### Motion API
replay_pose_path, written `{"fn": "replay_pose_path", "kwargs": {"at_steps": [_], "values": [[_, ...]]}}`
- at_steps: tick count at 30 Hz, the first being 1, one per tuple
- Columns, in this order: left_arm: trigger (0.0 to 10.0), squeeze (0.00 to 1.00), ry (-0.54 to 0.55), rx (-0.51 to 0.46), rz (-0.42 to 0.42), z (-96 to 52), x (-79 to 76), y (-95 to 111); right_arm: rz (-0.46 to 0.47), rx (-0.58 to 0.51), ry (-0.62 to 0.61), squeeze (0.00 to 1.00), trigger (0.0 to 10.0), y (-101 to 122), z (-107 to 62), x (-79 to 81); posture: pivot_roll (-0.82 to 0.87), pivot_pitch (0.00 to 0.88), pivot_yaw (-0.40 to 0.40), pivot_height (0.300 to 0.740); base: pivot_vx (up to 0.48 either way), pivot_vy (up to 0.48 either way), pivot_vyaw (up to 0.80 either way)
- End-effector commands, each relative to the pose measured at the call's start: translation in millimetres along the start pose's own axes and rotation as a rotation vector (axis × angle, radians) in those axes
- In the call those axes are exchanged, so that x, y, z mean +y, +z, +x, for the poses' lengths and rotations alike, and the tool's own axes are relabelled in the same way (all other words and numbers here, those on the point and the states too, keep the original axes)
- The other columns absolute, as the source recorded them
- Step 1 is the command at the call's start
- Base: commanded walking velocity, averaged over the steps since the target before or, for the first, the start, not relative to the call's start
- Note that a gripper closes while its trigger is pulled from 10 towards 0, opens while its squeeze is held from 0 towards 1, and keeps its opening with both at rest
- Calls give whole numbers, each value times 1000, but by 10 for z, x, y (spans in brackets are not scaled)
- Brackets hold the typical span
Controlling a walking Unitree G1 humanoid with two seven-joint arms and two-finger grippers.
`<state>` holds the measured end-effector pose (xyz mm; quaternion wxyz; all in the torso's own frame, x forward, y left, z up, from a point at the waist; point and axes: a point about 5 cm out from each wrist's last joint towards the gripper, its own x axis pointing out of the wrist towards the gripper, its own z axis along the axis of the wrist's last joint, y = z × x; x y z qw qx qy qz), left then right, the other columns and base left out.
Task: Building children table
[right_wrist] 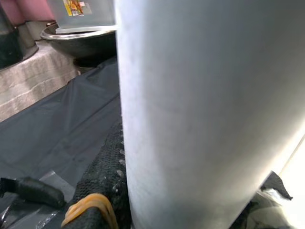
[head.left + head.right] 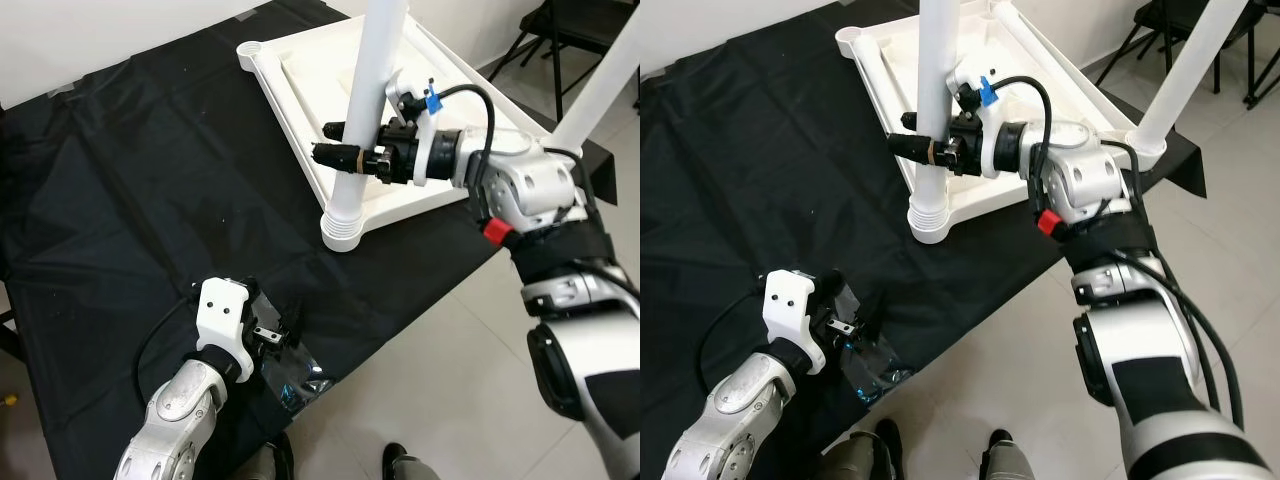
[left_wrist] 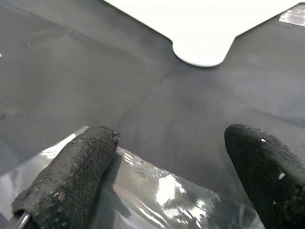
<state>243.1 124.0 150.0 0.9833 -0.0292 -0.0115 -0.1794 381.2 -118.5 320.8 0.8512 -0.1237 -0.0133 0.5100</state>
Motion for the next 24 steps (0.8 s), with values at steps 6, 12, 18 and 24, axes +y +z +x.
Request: {"fn": "replay_pose_path", "kwargs": {"at_steps": [6, 12, 18, 24], "values": [[10000, 0, 5, 22, -27, -51, -14, -32, -15, 187, -53, 0, 10000, -321, -4, -44, 24, 365, 49, 740, 0, 0, 0], [10000, 0, 5, 25, -33, -51, -21, -28, -143, 148, 32, 0, 10000, -105, 52, -25, 19, 366, 47, 740, 0, 0, 0], [10000, 0, 5, 26, -35, -47, -23, -28, -174, 80, 105, 0, 10000, 64, 42, -18, 20, 364, 44, 740, 0, 0, 0], [10000, 0, 7, 26, -37, -49, -27, -22, -192, 73, 143, 0, 10000, 106, 41, -10, 21, 364, 44, 740, 0, 0, 0]]}}
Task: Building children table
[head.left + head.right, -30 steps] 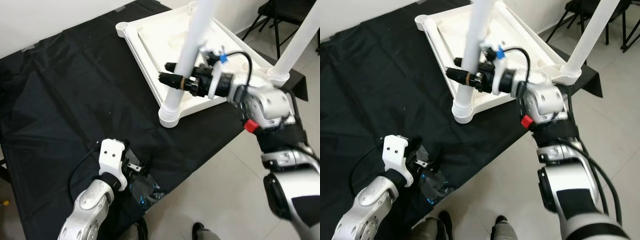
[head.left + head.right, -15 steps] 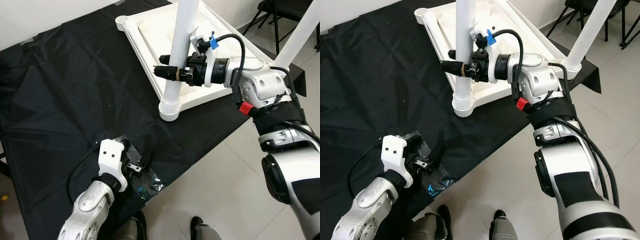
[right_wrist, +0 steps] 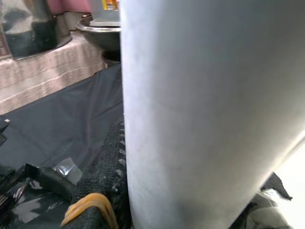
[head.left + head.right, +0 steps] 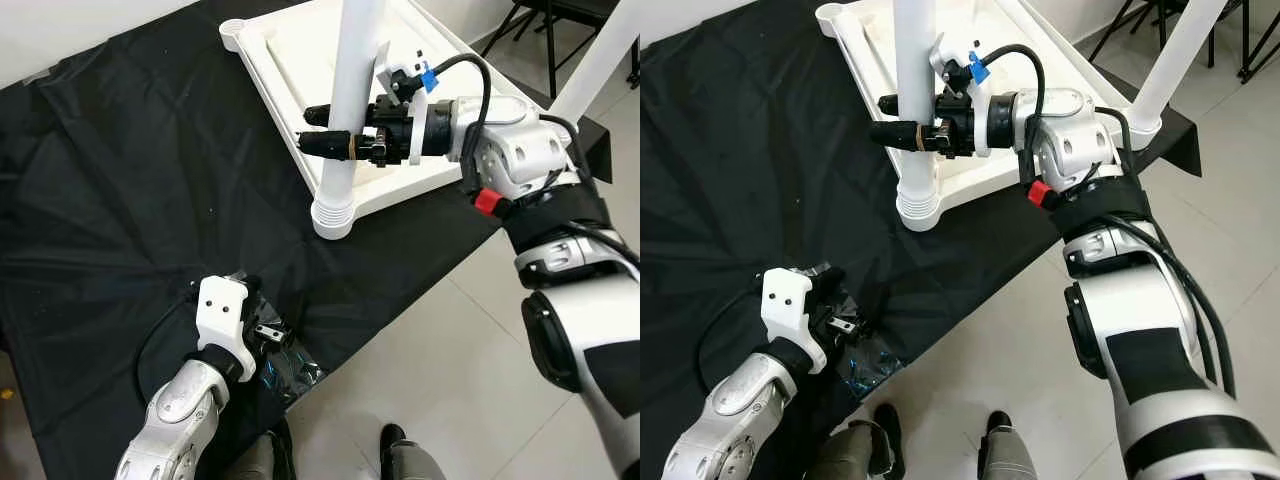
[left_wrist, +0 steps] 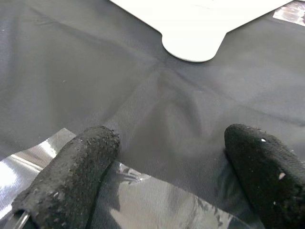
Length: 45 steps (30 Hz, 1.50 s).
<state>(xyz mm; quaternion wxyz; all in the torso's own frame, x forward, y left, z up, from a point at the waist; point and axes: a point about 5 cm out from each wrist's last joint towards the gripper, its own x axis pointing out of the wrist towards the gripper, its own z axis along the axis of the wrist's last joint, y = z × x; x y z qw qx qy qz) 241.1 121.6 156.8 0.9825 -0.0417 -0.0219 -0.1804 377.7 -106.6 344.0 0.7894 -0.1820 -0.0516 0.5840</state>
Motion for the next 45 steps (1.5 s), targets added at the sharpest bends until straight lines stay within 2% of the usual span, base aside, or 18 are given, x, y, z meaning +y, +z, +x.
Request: {"fn": "replay_pose_path", "kwargs": {"at_steps": [1, 10, 15, 20, 24, 31, 38, 40, 45], "values": [[10000, 0, 10, 50, -16, -43, 8, -88, -31, 104, -30, 0, 10000, -151, -31, -15, 21, 364, 44, 740, 0, 0, 0], [10000, 0, 11, 51, -17, -51, 7, -90, -28, 90, 33, 0, 10000, -72, -32, -11, 23, 357, 45, 740, 0, 0, 0], [10000, 0, 14, 47, -14, -52, 6, -90, -29, 28, 59, 0, 10000, 63, -52, -37, 22, 353, 43, 740, 0, 0, 0], [10000, 0, 15, 45, -14, -53, 4, -88, -34, 12, 71, 0, 10000, 92, -63, -39, 23, 353, 42, 740, 0, 0, 0], [10000, 0, 16, 44, -17, -51, 0, -90, -73, -5, 138, 0, 10000, 126, -94, -10, 22, 349, 38, 740, 0, 0, 0], [10000, 0, 18, 41, -20, -46, -7, -89, -81, -23, 166, 0, 10000, 166, -125, -13, 20, 349, 33, 740, 0, 0, 0], [10000, 0, 20, 39, -22, -42, -6, -89, -94, 18, 177, 0, 10000, 137, -136, -17, 18, 348, 30, 740, 0, 0, 0], [10000, 0, 21, 39, -23, -40, -5, -90, -79, 38, 185, 0, 10000, 97, -135, -13, 16, 349, 30, 740, 0, 0, 0], [10000, 0, 23, 38, -24, -38, -3, -90, -26, 102, 116, 0, 10000, -42, -67, -33, 12, 349, 30, 740, 0, 0, 0]]}}
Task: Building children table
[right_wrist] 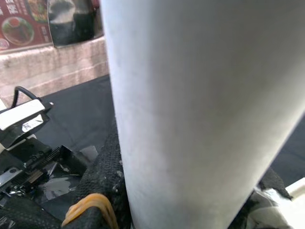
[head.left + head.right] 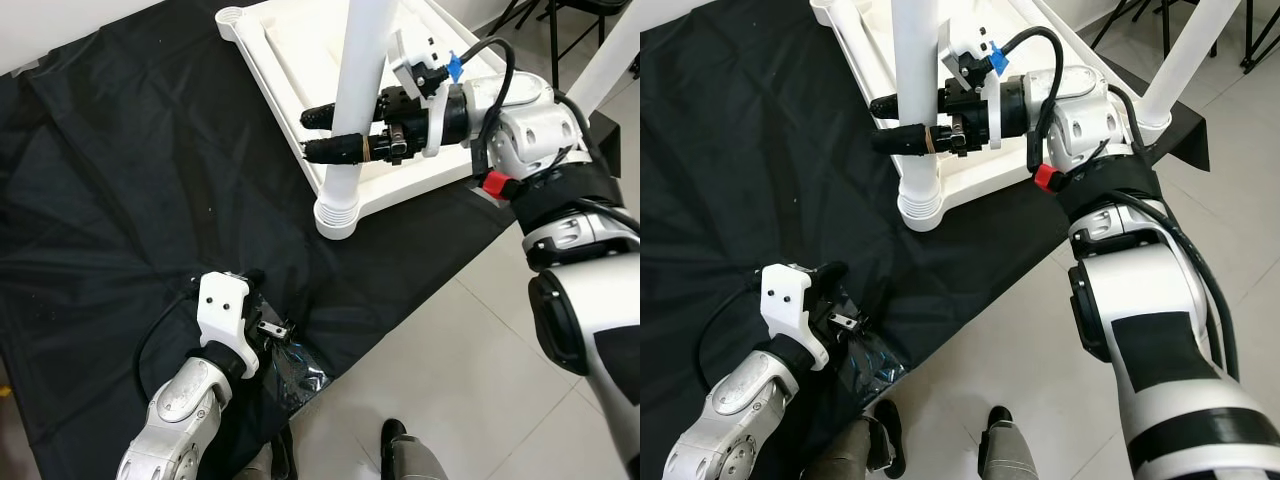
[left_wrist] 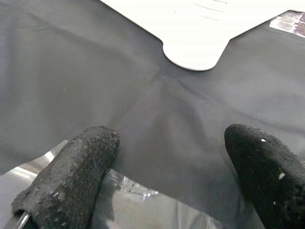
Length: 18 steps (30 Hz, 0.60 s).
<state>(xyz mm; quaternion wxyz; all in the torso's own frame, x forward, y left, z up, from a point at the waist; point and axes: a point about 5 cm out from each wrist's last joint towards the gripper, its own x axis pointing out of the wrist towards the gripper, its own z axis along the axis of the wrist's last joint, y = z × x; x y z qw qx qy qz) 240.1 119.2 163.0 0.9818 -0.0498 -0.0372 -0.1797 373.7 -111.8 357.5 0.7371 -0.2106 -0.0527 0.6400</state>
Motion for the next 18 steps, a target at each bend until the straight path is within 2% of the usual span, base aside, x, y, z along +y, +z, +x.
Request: {"fn": "replay_pose_path", "kwargs": {"at_steps": [1, 5, 6, 12, 16, 17, 18], "values": [[10000, 0, 24, 71, -13, -44, 30, -147, 55, 105, -57, 0, 10000, -207, 35, -5, 13, 348, 29, 740, 0, 0, 0], [10000, 0, 25, 71, -12, -42, 32, -146, 110, 123, -123, 0, 10000, -312, 83, -11, 14, 348, 30, 740, 0, 0, 0], [10000, 0, 26, 70, -11, -39, 33, -145, 154, 145, -193, 0, 10000, -413, 111, -17, 14, 348, 30, 740, 0, 0, 0], [10000, 0, 26, 70, -11, -39, 33, -145, 163, 154, -212, 0, 10000, -439, 118, -21, 14, 348, 30, 740, 0, 0, 0], [10000, 0, 27, 69, -10, -37, 34, -145, 180, 177, -225, 0, 10000, -553, 144, 28, 14, 346, 31, 740, 0, 0, 0], [10000, 0, 26, 69, -8, -29, 38, -149, 187, 201, -279, 0, 10000, -645, 167, 77, 4, 335, 36, 740, 0, 0, 0], [10000, 0, 26, 69, -8, -29, 38, -149, 187, 201, -279, 0, 10000, -645, 167, 77, 4, 335, 36, 740, 0, 0, 0]]}}
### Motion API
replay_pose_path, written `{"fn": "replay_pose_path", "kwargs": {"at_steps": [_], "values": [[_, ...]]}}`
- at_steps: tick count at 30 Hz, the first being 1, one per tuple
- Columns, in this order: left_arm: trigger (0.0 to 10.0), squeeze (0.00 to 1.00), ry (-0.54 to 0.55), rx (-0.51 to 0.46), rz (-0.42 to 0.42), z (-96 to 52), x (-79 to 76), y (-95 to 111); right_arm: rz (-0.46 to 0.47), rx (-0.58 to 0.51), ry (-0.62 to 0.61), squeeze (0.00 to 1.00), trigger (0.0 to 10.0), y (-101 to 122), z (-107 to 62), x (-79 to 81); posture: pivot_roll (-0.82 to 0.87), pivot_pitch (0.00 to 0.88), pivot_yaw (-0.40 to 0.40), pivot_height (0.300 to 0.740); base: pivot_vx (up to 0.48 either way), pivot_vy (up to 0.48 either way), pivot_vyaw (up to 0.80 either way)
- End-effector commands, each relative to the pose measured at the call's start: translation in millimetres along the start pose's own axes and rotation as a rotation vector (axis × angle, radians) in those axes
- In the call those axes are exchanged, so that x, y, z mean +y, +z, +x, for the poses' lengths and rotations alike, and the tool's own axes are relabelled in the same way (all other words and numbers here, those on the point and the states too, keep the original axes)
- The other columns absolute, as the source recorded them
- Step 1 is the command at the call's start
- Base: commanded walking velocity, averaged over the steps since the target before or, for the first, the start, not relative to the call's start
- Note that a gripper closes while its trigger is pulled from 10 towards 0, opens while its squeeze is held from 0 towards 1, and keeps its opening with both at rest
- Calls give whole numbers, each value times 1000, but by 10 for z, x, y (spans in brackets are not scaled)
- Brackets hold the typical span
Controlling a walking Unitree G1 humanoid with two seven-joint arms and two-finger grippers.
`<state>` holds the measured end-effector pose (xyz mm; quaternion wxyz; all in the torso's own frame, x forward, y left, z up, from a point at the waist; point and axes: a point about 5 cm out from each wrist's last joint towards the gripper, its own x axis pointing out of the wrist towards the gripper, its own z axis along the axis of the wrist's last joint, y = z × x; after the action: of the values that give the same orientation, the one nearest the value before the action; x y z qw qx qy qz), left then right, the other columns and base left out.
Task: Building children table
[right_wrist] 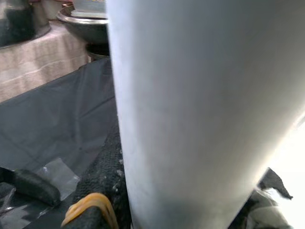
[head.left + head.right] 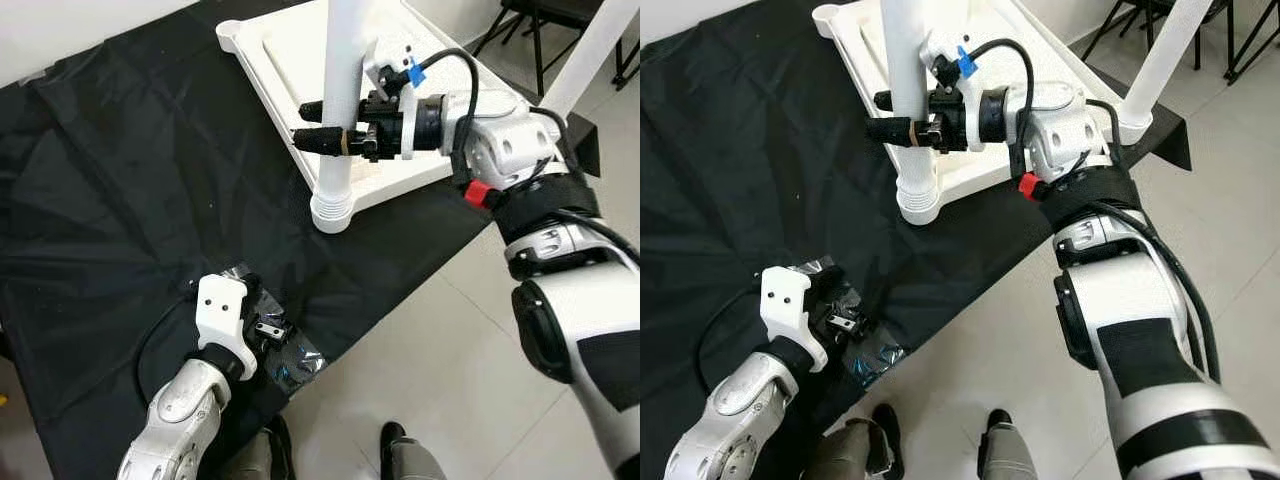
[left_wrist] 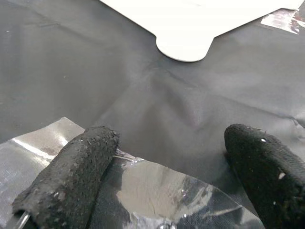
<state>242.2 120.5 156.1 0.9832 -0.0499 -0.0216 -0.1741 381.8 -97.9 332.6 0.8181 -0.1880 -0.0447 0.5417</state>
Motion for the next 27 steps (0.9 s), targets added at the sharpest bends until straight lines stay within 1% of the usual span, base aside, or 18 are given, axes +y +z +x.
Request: {"fn": "replay_pose_path", "kwargs": {"at_steps": [1, 3, 4, 5, 9, 10, 11, 12, 14, 16, 17, 18, 20, 21, 22, 23, 24, 27], "values": [[10000, 0, 13, 38, 1, -19, 22, -90, 102, 208, -141, 0, 10000, -540, -10, 82, 1, 331, 35, 740, 0, 0, 0], [10000, 0, 13, 38, 1, -19, 22, -90, 102, 208, -141, 0, 10000, -540, -10, 82, 1, 331, 35, 740, 0, 0, 0], [10000, 0, 14, 38, 4, -11, 26, -97, 122, 213, -219, 0, 10000, -591, 4, 117, 1, 324, 31, 740, 0, 0, 0], [10000, 0, 14, 38, 4, -11, 26, -97, 122, 213, -219, 0, 10000, -591, 4, 117, 1, 324, 31, 740, 0, 0, 0], [10000, 0, 16, 37, 7, -7, 31, -102, 161, 209, -297, 0, 10000, -648, 24, 164, 0, 318, 29, 740, 0, 0, 0], [10000, 0, 17, 37, 10, -4, 35, -105, 204, 206, -376, 0, 10000, -733, 35, 229, 0, 315, 33, 740, 0, 0, 0], [10000, 0, 17, 37, 11, -3, 36, -106, 223, 204, -403, 0, 10000, -761, 37, 252, 0, 315, 33, 740, 0, 0, 0], [10000, 0, 17, 37, 11, -3, 36, -106, 223, 204, -403, 0, 10000, -761, 37, 252, 0, 315, 33, 740, 0, 0, 0], [10000, 0, 17, 37, 14, 2, 40, -109, 251, 194, -462, 0, 10000, -799, 35, 334, 0, 311, 32, 740, 0, 0, 0], [10000, 0, 17, 37, 15, 4, 43, -110, 259, 192, -485, 0, 10000, -802, 30, 373, 0, 311, 32, 740, 0, 0, 0], [10000, 0, 17, 37, 16, 5, 46, -113, 294, 176, -536, 0, 10000, -840, 44, 473, -1, 306, 32, 740, 0, 0, 0], [10000, 0, 17, 37, 16, 6, 48, -114, 307, 168, -558, 0, 10000, -853, 48, 507, -1, 306, 32, 740, 0, 0, 0], [10000, 0, 17, 37, 16, 7, 50, -115, 316, 164, -574, 0, 10000, -860, 50, 528, -2, 306, 32, 740, 0, 0, 0], [10000, 0, 17, 36, 19, 9, 53, -115, 375, 134, -682, 0, 10000, -931, 57, 597, -1, 301, 29, 740, 0, 0, 0], [10000, 0, 19, 33, 22, 14, 64, -113, 475, 117, -796, 0, 10000, -1053, 86, 763, 8, 289, 32, 740, 0, 0, 0], [10000, 0, 21, 31, 24, 18, 73, -111, 552, 114, -882, 0, 10000, -1140, 89, 884, 9, 288, 33, 740, 0, 0, 0], [10000, 0, 23, 30, 25, 20, 82, -110, 591, 117, -931, 0, 10000, -1193, 102, 972, 10, 283, 33, 740, 0, 0, 0], [10000, 0, 25, 28, 26, 22, 92, -108, 596, 125, -943, 0, 10000, -1203, 129, 1010, 11, 280, 33, 740, 0, 0, 0]]}}
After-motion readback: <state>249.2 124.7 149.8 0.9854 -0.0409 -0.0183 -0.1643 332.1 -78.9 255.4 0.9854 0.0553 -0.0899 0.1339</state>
